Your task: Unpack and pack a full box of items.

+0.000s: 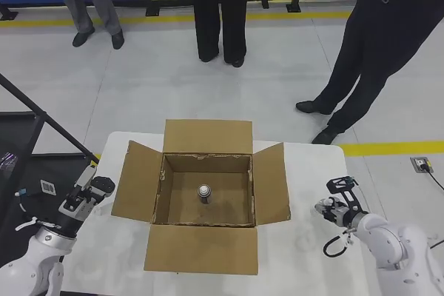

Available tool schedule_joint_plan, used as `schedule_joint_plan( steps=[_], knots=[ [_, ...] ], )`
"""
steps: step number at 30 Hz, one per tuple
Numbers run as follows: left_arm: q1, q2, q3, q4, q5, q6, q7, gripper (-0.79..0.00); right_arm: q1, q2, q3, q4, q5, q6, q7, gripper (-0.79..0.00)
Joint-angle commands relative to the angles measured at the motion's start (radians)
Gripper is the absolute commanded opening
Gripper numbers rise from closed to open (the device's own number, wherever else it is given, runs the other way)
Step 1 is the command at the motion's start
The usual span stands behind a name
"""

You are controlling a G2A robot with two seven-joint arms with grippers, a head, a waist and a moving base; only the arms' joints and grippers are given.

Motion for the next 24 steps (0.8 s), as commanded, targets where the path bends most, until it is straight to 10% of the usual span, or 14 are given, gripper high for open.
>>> schedule_joint_plan(
  steps=[1, 14, 24],
  knots=[
    [0.0, 0.0, 0.0, 0.0, 0.0, 0.0, 0.0, 0.0, 0.002, 0.002, 0.003, 0.001, 0.005, 0.005, -0.009, -0.76],
    [0.0, 0.0, 0.0, 0.0, 0.0, 0.0, 0.0, 0.0, -0.135, 0.009, 0.055, -0.515, 0.026, 0.138, -0.136, -0.785],
    [0.0, 0.0, 0.0, 0.0, 0.0, 0.0, 0.0, 0.0, -0.004, 0.001, -0.194, -0.651, -0.031, 0.122, -0.149, -0.785]
  ],
)
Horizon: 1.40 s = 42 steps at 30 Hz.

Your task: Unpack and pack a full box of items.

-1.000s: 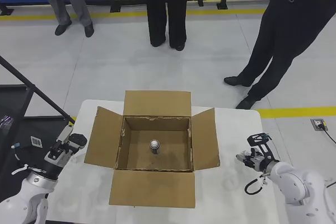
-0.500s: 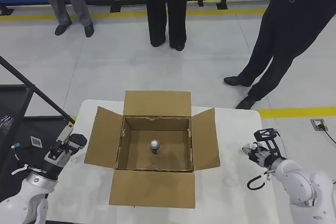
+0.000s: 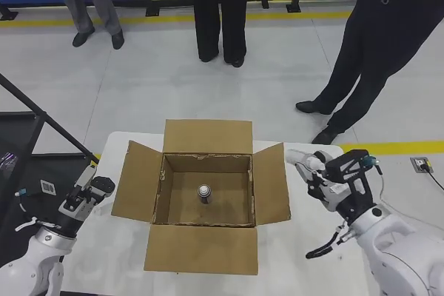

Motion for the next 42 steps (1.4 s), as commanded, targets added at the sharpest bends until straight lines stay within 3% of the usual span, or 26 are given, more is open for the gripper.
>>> schedule_joint_plan(
  steps=[1, 9, 18, 24, 33, 34, 39, 42],
  knots=[
    [0.0, 0.0, 0.0, 0.0, 0.0, 0.0, 0.0, 0.0, 0.067, -0.004, -0.088, 0.042, -0.01, -0.014, 0.031, -0.785],
    [0.0, 0.0, 0.0, 0.0, 0.0, 0.0, 0.0, 0.0, 0.338, -0.046, -0.423, 0.364, -0.026, -0.022, 0.163, -0.785],
    [0.0, 0.0, 0.0, 0.0, 0.0, 0.0, 0.0, 0.0, 0.526, -0.122, -0.67, 0.73, -0.043, 0.059, 0.141, -0.785],
    [0.0, 0.0, 0.0, 0.0, 0.0, 0.0, 0.0, 0.0, 0.599, -0.168, -0.746, 0.889, -0.016, 0.079, 0.1, -0.785],
    [0.0, 0.0, 0.0, 0.0, 0.0, 0.0, 0.0, 0.0, 0.643, -0.209, -0.791, 1.013, -0.012, 0.079, 0.076, -0.785],
    [0.0, 0.0, 0.0, 0.0, 0.0, 0.0, 0.0, 0.0, 0.645, -0.212, -0.792, 1.021, -0.011, 0.078, 0.074, -0.763],
    [0.0, 0.0, 0.0, 0.0, 0.0, 0.0, 0.0, 0.0, 0.647, -0.223, -0.793, 1.043, -0.009, 0.073, 0.074, -0.505],
    [0.004, -0.001, 0.001, -0.008, 0.003, 0.003, 0.011, 0.0, 0.645, -0.227, -0.789, 1.044, -0.013, 0.072, 0.079, -0.446]
  ],
)
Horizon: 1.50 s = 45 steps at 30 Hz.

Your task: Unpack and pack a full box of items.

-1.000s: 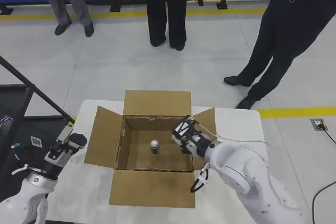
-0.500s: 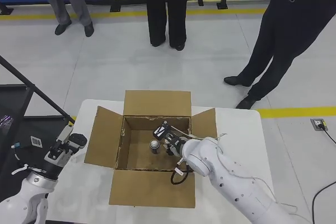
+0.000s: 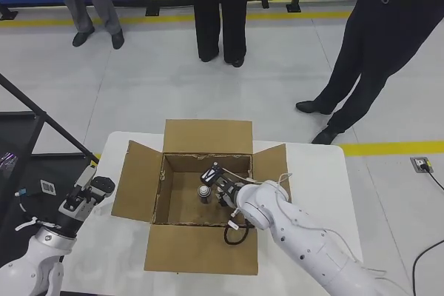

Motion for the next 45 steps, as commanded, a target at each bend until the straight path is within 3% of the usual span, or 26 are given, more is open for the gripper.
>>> schedule_joint_plan(
  steps=[1, 2, 9, 11, 15, 22, 27, 30, 40, 45],
  knots=[
    [0.004, 0.0, -0.003, -0.008, 0.012, 0.0, 0.01, 0.0, -0.003, -0.001, 0.004, -0.004, -0.004, -0.001, 0.004, -0.413],
    [0.006, 0.0, -0.006, -0.01, 0.022, -0.002, 0.017, 0.0, -0.005, -0.002, 0.008, -0.007, -0.005, 0.0, 0.006, -0.394],
    [0.01, 0.001, -0.043, -0.001, 0.027, 0.008, 0.047, 0.0, -0.031, 0.005, 0.052, -0.076, -0.017, -0.001, 0.02, -0.055],
    [0.009, 0.003, -0.045, 0.007, 0.027, 0.019, 0.031, 0.0, -0.051, 0.013, 0.079, -0.127, -0.026, 0.006, 0.021, -0.009],
    [-0.001, 0.006, -0.026, 0.018, 0.06, 0.04, -0.015, 0.0, -0.136, 0.046, 0.19, -0.307, -0.005, -0.016, 0.031, 0.0],
    [-0.023, 0.009, 0.032, 0.024, 0.119, 0.057, -0.07, 0.0, -0.401, 0.112, 0.466, -0.707, 0.046, -0.073, 0.039, 0.0],
    [-0.027, 0.01, 0.063, 0.007, 0.126, 0.05, -0.103, 0.0, -0.569, 0.137, 0.663, -0.861, 0.172, -0.096, -0.023, 0.0],
    [-0.029, 0.01, 0.082, 0.001, 0.136, 0.048, -0.115, 0.0, -0.634, 0.147, 0.77, -0.877, 0.275, -0.116, -0.028, 0.0],
    [-0.048, 0.01, 0.153, 0.0, 0.172, 0.061, -0.145, 0.0, -0.67, 0.149, 0.807, -0.831, 0.295, -0.075, -0.08, 0.0],
    [-0.066, 0.01, 0.196, 0.008, 0.196, 0.069, -0.163, 0.0, -0.663, 0.153, 0.851, -0.724, 0.439, -0.059, -0.068, 0.0]
  ],
)
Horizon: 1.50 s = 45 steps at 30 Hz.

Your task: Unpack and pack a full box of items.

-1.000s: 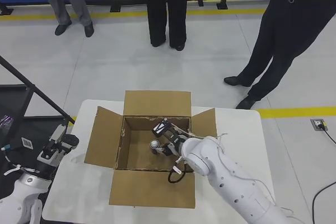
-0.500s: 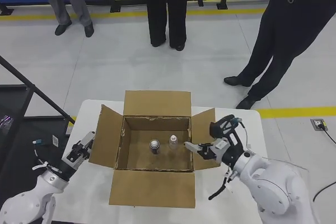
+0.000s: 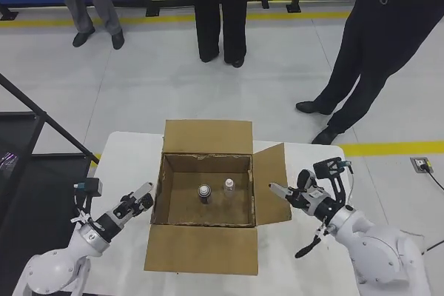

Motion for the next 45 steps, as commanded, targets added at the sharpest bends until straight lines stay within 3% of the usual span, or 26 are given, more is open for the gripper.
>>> schedule_joint_plan(
  steps=[1, 12, 21, 32, 45],
  knots=[
    [-0.007, 0.0, 0.016, 0.004, 0.008, 0.004, -0.005, 0.0, 0.016, 0.003, 0.014, 0.056, 0.075, -0.014, 0.024, 0.0],
    [-0.027, -0.001, 0.066, 0.019, 0.032, 0.016, -0.006, 0.0, 0.145, 0.017, -0.011, 0.254, 0.473, -0.291, 0.191, 0.0],
    [-0.053, -0.002, 0.105, 0.039, 0.053, 0.029, -0.005, 0.0, 0.327, 0.01, -0.194, 0.418, 0.696, -0.397, 0.344, 0.0],
    [-0.073, -0.004, 0.132, 0.063, 0.056, 0.04, 0.015, 0.0, 0.539, -0.036, -0.463, 0.666, 0.592, -0.368, 0.285, 0.0],
    [-0.092, -0.004, 0.154, 0.09, 0.068, 0.056, 0.018, 0.0, 0.571, -0.049, -0.545, 0.751, 0.505, -0.368, 0.195, 0.0]
  ],
)
